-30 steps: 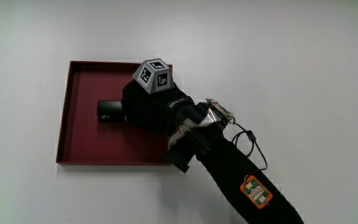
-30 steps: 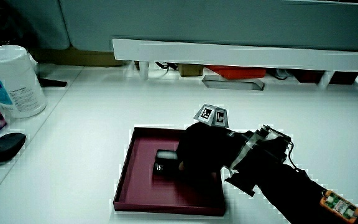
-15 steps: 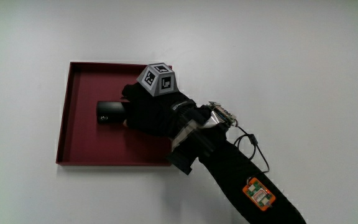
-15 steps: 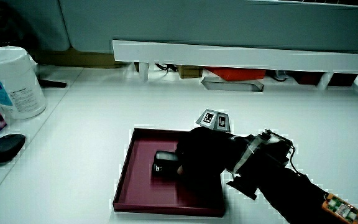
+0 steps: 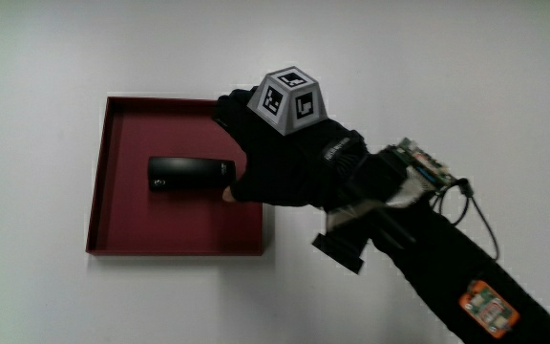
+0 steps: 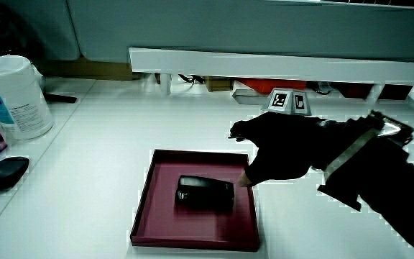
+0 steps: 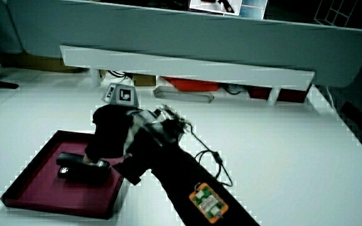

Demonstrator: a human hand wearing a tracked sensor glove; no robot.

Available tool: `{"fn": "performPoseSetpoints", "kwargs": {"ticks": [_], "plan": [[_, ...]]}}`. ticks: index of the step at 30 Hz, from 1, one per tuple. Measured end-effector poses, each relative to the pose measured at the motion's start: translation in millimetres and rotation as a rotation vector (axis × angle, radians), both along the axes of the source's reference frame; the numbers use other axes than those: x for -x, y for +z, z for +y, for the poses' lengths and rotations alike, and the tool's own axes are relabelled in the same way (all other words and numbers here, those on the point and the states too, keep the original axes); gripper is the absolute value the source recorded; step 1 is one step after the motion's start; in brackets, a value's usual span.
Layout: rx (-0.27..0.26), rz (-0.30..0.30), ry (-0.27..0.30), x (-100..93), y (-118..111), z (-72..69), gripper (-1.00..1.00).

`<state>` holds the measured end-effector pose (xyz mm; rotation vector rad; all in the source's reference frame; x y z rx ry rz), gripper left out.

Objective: Place stapper into plate

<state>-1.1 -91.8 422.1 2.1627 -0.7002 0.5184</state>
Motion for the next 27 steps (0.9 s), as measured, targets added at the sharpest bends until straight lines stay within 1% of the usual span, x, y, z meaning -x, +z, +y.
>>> {"fn": "performPoseSetpoints", "kwargs": {"ticks": [1,2,3,4,5,6,7,8,9,11,12,13,14,15,16,17,20,23,24,25,27], "plan": [[-0.006,0.003,-0.008,-2.9,-8.7,0.5,-1.0],[-0.031,0.028,-0.009,-5.6,-17.4,1.4,-1.0],[-0.021,0.017,-0.031,-7.6,-25.4,3.6,-1.0],[-0.04,0.036,-0.041,-9.8,-32.0,5.5,-1.0],[-0.037,0.032,-0.049,-12.3,-36.8,7.5,-1.0],[-0.039,0.044,-0.056,-14.9,-40.3,9.8,-1.0],[-0.046,0.039,-0.071,-17.1,-48.0,13.0,-1.0],[-0.055,0.038,-0.072,-19.6,-54.2,15.9,-1.0],[-0.076,0.033,-0.077,-21.8,-60.2,18.6,-1.0],[-0.067,0.017,-0.092,-27.3,-66.7,23.9,-1.0],[-0.083,0.025,-0.082,-30.8,-70.3,25.9,-1.0],[-0.077,0.003,-0.098,-33.4,-76.1,28.9,-1.0],[-0.097,-0.017,-0.102,-35.2,-84.6,31.7,-1.0],[-0.093,-0.038,-0.11,-36.5,-91.8,34.2,-1.0],[-0.114,-0.027,-0.109,-38.3,-94.6,35.8,-1.0],[-0.094,-0.032,-0.113,-39.4,-97.7,37.6,-1.0],[-0.099,-0.033,-0.116,-42.7,-104.2,41.3,-1.0],[-0.105,-0.048,-0.11,-44.3,-109.8,44.1,-1.0],[-0.1,-0.052,-0.11,-43.7,-110.5,44.5,-1.0],[-0.107,-0.046,-0.112,-43.0,-108.7,44.5,-1.0],[-0.087,-0.052,-0.109,-40.4,-103.3,43.6,-1.0]]}}
